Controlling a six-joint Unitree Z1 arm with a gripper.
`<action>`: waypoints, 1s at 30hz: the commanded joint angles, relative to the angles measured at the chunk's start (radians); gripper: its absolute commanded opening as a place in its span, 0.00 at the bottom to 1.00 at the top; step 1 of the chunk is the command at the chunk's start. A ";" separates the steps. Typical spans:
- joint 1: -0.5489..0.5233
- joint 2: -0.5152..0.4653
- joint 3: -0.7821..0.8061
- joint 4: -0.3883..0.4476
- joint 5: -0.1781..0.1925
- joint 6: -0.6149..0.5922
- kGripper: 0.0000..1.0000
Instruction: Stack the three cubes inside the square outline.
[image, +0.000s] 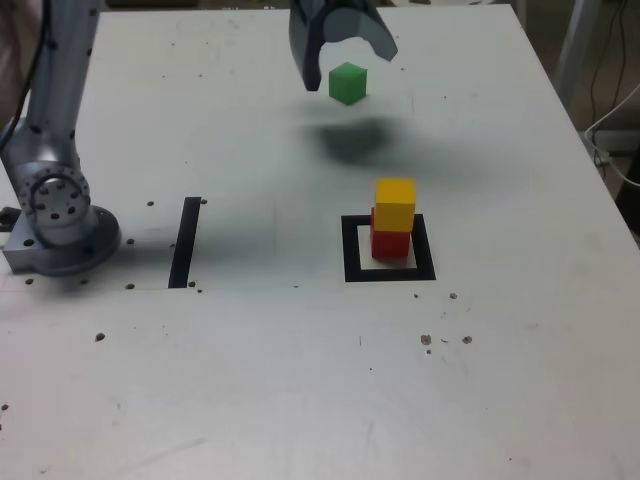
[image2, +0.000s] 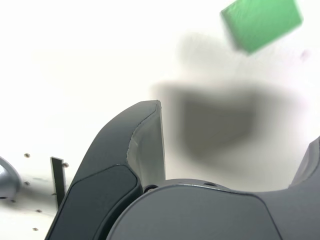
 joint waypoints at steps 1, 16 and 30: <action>0.032 0.046 -0.041 0.009 -0.012 -0.004 1.00; 0.143 0.246 -0.309 0.122 -0.062 -0.013 0.99; 0.157 0.332 -0.358 0.197 -0.099 0.001 0.83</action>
